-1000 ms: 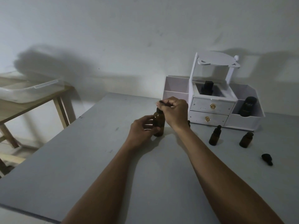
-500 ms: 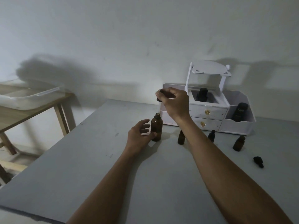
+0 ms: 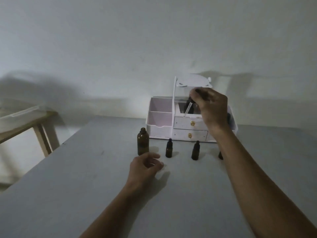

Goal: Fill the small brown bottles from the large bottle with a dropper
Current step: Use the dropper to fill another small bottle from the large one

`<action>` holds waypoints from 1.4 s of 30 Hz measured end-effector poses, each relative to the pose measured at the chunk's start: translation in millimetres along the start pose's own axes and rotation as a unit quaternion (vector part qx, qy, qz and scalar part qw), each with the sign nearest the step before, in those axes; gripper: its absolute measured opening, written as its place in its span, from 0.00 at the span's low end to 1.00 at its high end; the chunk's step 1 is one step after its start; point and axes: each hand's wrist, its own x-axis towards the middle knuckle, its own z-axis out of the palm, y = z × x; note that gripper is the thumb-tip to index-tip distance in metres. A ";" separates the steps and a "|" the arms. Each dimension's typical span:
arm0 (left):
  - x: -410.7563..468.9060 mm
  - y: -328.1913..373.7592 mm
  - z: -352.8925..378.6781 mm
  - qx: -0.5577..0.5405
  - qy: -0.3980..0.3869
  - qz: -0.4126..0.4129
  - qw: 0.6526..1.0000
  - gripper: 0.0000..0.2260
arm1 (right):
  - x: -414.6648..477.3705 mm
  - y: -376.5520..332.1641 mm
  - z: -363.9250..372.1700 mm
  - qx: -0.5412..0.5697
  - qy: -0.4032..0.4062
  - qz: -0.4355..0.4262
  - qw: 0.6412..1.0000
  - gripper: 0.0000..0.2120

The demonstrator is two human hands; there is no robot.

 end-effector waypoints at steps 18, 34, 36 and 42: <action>36.5 32.8 206.7 0.013 -0.094 0.026 0.995 0.25 | -3.0 95.3 -124.5 -0.083 0.143 0.045 0.985 0.07; 79.7 27.5 230.7 0.042 -0.079 0.060 0.994 0.26 | -10.3 122.2 -127.7 -0.110 0.144 0.052 0.982 0.05; 78.7 27.3 231.0 0.048 -0.080 0.070 0.993 0.25 | -10.6 124.0 -128.1 -0.111 0.141 0.056 0.982 0.05; 77.0 27.6 230.3 0.052 -0.082 0.079 0.992 0.22 | -12.8 126.7 -127.1 -0.118 0.134 0.057 0.982 0.04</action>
